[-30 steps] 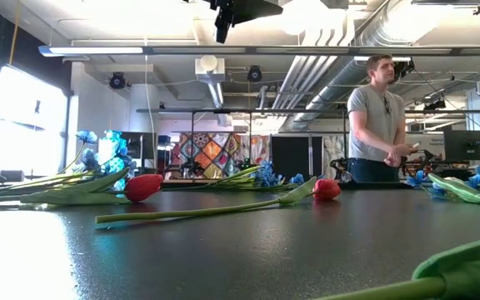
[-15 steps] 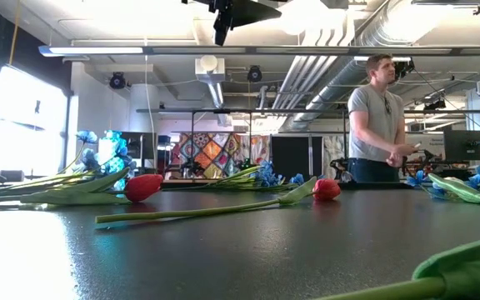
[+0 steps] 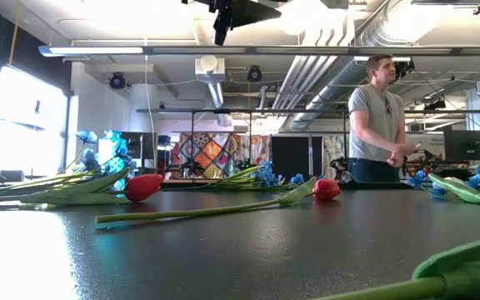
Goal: Sort flowers into vase by color
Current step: Put the top light yellow tulip into the yellow vase, then put the light yellow tulip into the yellow vase
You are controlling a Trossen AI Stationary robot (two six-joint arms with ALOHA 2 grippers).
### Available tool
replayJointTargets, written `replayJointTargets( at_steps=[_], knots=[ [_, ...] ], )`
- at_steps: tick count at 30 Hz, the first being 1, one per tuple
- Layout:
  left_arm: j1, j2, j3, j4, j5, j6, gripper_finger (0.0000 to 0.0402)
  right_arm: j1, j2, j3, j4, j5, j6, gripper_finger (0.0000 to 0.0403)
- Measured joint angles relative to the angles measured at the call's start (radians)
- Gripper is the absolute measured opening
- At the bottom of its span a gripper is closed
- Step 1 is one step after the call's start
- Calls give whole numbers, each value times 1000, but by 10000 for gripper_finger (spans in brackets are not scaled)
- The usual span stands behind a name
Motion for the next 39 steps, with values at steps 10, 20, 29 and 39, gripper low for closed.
replayJointTargets(
  at_steps=[10,20,29,39],
  knots=[
    [0,0,0,0,-15,0,128,60,30,0,0,-136,177,97],
    [-1,0,0,-4,2,1,128,68,3,0,11,-311,190,92],
    [-2,0,0,-19,11,1,128,68,3,0,0,-392,220,70],
    [-3,0,0,-32,11,1,128,68,-74,0,0,-177,283,32]
  ],
)
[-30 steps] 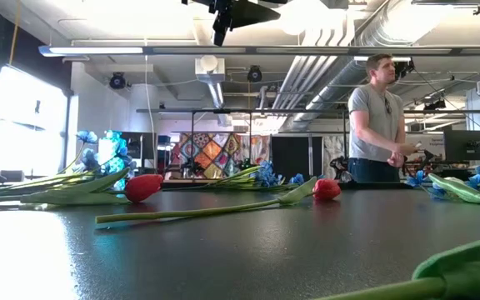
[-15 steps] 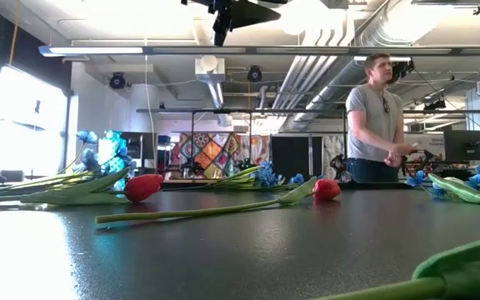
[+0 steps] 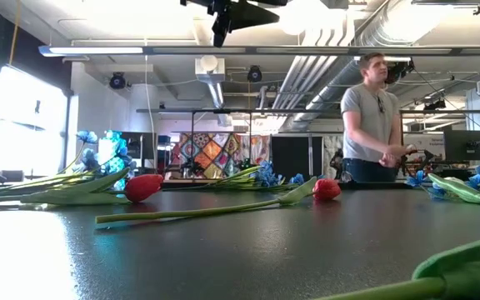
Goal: Sort flowers into vase by color
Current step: Put the light yellow tulip into the yellow vase
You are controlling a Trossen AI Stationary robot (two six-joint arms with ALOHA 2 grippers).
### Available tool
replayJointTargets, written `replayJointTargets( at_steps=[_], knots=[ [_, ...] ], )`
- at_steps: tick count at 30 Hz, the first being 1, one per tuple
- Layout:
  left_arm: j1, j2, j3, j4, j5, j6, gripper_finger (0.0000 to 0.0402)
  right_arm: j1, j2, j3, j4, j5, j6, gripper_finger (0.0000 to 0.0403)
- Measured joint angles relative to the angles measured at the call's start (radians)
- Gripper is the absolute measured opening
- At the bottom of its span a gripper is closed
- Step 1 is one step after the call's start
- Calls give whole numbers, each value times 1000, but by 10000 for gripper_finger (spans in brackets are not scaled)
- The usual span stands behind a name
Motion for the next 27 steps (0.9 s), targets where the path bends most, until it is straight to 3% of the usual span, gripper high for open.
replayJointTargets(
  at_steps=[6,16,23,27],
  knots=[
    [0,0,0,-40,0,1,128,0,-92,0,0,192,-26,14],
    [5,0,0,-120,28,48,128,-53,-291,1,0,724,-165,12],
    [59,0,0,-157,94,43,128,-246,-392,1,-1,802,-330,12],
    [133,0,0,-157,198,-19,128,-404,-415,1,0,859,-411,12]
  ],
)
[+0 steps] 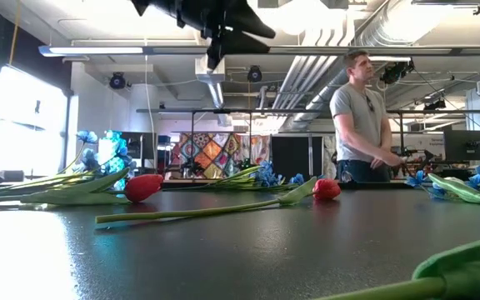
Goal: Sort flowers into vase by color
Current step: Put the light yellow tulip into the yellow vase
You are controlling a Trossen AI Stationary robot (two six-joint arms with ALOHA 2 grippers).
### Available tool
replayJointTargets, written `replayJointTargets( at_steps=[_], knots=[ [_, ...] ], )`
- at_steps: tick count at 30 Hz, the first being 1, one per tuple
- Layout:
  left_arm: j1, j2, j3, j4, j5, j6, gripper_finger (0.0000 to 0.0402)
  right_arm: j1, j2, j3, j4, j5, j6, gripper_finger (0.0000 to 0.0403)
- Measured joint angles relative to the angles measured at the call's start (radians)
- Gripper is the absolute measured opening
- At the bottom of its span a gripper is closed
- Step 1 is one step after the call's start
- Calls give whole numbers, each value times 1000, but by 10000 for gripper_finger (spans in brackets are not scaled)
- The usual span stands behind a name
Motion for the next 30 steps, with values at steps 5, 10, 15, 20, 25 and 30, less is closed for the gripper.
replayJointTargets(
  at_steps=[5,10,15,20,25,30],
  knots=[
    [76,0,0,-10,85,2,128,-213,11,0,8,-66,-51,37],
    [97,25,1,-10,91,62,130,-377,52,0,28,-205,-53,100],
    [106,114,14,-12,165,49,152,-559,122,0,29,-376,-45,161],
    [101,198,52,-9,161,43,187,-723,214,-1,29,-524,-80,197],
    [95,256,71,-12,157,45,198,-843,317,-1,29,-677,-193,204],
    [91,273,72,-34,158,53,196,-943,421,-12,10,-789,-275,204]
  ],
)
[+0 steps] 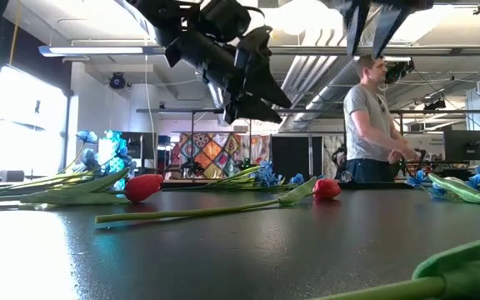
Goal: Sort flowers into vase by color
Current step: Put the light yellow tulip into the yellow vase
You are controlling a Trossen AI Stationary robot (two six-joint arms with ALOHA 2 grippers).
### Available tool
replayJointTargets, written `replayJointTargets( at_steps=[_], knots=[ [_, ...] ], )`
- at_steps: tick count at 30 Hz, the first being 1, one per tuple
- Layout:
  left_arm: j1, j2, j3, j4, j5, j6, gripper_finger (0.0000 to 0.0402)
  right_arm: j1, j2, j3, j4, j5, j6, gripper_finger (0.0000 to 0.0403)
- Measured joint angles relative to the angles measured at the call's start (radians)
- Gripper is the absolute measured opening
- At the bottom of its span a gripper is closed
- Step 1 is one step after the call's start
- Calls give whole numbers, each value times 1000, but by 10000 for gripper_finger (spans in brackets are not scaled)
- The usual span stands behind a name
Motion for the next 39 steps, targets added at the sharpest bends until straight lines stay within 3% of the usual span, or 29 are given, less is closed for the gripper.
replayJointTargets(
  at_steps=[7,13,18,26,39],
  knots=[
    [38,-64,-7,-136,-7,16,196,-107,37,-238,51,-160,-40,204],
    [70,-141,-38,-204,-18,104,196,-138,-29,-499,298,-316,-10,201],
    [91,-158,-39,-252,-18,152,195,-138,-51,-624,347,-361,57,159],
    [95,-159,-39,-269,-17,216,195,-131,-54,-714,351,-401,123,80],
    [107,-159,-40,-297,-15,254,195,-123,-54,-728,311,-471,99,71]
  ],
)
